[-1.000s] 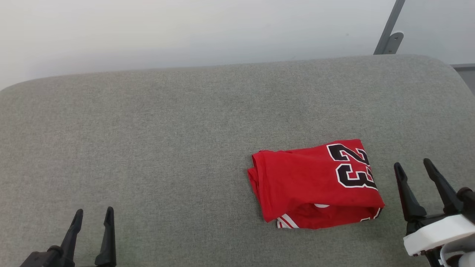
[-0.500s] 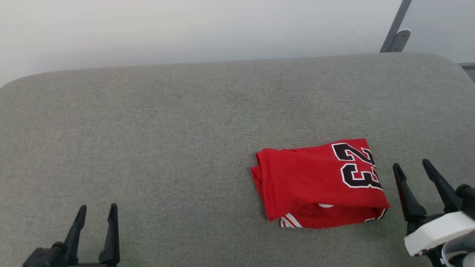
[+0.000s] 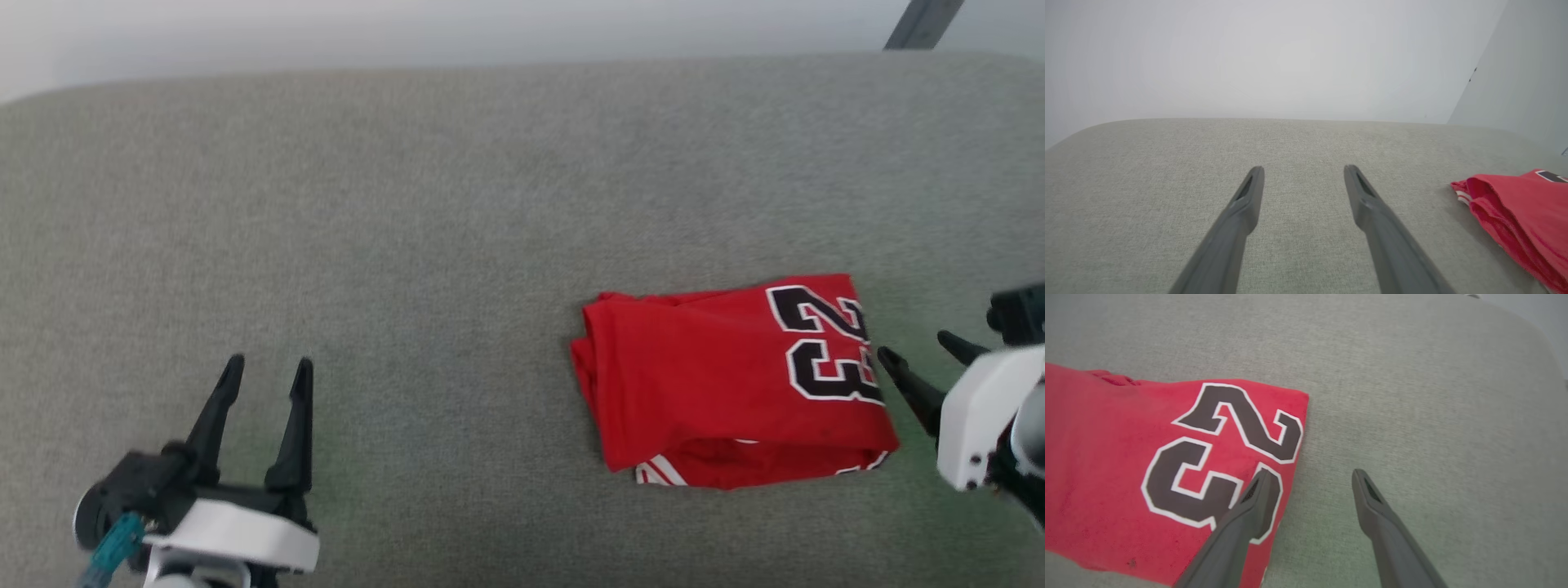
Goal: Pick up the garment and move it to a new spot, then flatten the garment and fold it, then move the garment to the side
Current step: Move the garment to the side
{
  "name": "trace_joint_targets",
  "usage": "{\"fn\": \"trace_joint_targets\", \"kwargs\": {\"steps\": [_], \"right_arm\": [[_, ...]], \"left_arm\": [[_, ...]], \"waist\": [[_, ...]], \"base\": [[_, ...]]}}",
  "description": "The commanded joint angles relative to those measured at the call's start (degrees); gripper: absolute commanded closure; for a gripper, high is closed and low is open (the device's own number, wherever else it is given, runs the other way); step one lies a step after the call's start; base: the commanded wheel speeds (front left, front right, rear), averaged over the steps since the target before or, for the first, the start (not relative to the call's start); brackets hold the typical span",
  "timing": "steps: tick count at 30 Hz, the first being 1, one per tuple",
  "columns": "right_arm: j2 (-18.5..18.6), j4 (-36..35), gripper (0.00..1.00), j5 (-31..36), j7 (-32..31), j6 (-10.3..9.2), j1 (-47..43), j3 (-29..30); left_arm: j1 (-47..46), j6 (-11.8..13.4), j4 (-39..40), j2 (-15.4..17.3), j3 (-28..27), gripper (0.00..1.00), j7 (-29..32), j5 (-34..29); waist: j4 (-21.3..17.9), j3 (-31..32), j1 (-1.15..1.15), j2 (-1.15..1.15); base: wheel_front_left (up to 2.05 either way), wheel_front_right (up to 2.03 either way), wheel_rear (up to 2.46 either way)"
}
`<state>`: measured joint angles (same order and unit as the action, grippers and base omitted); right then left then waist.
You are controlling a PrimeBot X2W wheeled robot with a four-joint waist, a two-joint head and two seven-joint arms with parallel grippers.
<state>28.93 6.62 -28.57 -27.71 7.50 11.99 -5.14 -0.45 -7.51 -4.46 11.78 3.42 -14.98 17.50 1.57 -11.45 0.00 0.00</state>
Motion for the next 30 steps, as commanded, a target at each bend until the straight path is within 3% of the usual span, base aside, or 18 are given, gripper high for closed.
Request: {"fn": "trace_joint_targets", "kwargs": {"steps": [1, 10, 15, 16, 17, 18, 19, 25, 30], "right_arm": [[0.63, 0.25, 0.0, -1.35, -2.61, -0.03, 2.29, -0.42], [2.37, 2.62, 0.0, -6.33, -17.3, -0.03, 6.26, -6.26], [1.19, 4.1, 0.0, -7.44, -18.7, -0.03, 6.18, -8.25], [0.95, 4.34, 0.53, -7.47, -18.53, -0.03, 6.24, -8.48], [0.95, 4.34, 0.53, -7.47, -18.53, -0.03, 6.24, -8.48], [0.95, 4.45, 0.84, -7.56, -18.38, -0.03, 6.22, -8.98], [0.89, 4.72, 1.0, -7.78, -18.17, -0.03, 6.18, -9.02], [1.32, 4.2, 1.0, -8.63, -12.31, -0.17, 7.89, -5.94], [3.95, 4.01, 1.0, -9.2, -6.32, -0.13, 7.84, 0.75]], "left_arm": [[-1.95, 0.08, -0.29, 0.27, 0.67, 0.0, -0.29, 0.27], [-7.49, 0.08, -1.31, -0.11, 3.77, 0.0, -0.3, 1.06], [-9.04, 0.08, -1.8, 0.14, 4.3, 0.0, -0.3, 1.42], [-9.21, 0.08, -1.82, 0.22, 4.22, 0.0, -0.3, 1.46], [-9.21, 0.08, -1.82, 0.22, 4.22, 0.0, -0.3, 1.46], [-9.37, 0.08, -1.88, 0.3, 4.1, 0.0, -0.29, 1.49], [-9.5, 0.08, -1.98, 0.38, 3.91, 0.0, -0.3, 1.48], [-9.75, 0.08, -1.49, 1.51, 3.58, 0.0, -0.3, 1.13], [-11.56, 0.08, 0.16, 3.09, 4.49, 0.0, -0.29, 1.34]], "waist": [[1.37, -2.49, 0.0, 0.0], [4.04, -7.68, 0.0, 0.0], [4.68, -9.2, 0.0, 0.0], [4.64, -9.31, 0.0, 0.0], [4.64, -9.31, 0.0, 0.0], [4.56, -9.39, 0.0, 0.0], [4.32, -9.41, 0.0, 0.0], [0.92, -9.41, 0.0, 0.0], [-4.11, -11.3, 0.0, 0.0]], "base": [[0.0, 0.0, 0.0], [0.0, 0.0, 0.0], [0.0, 0.0, 0.0], [0.0, 0.0, 0.0], [0.0, 0.0, 0.0], [0.0, 0.0, 0.0], [0.0, 0.0, 0.0], [0.0, 0.0, 0.0], [0.0, 0.0, 0.0]]}}
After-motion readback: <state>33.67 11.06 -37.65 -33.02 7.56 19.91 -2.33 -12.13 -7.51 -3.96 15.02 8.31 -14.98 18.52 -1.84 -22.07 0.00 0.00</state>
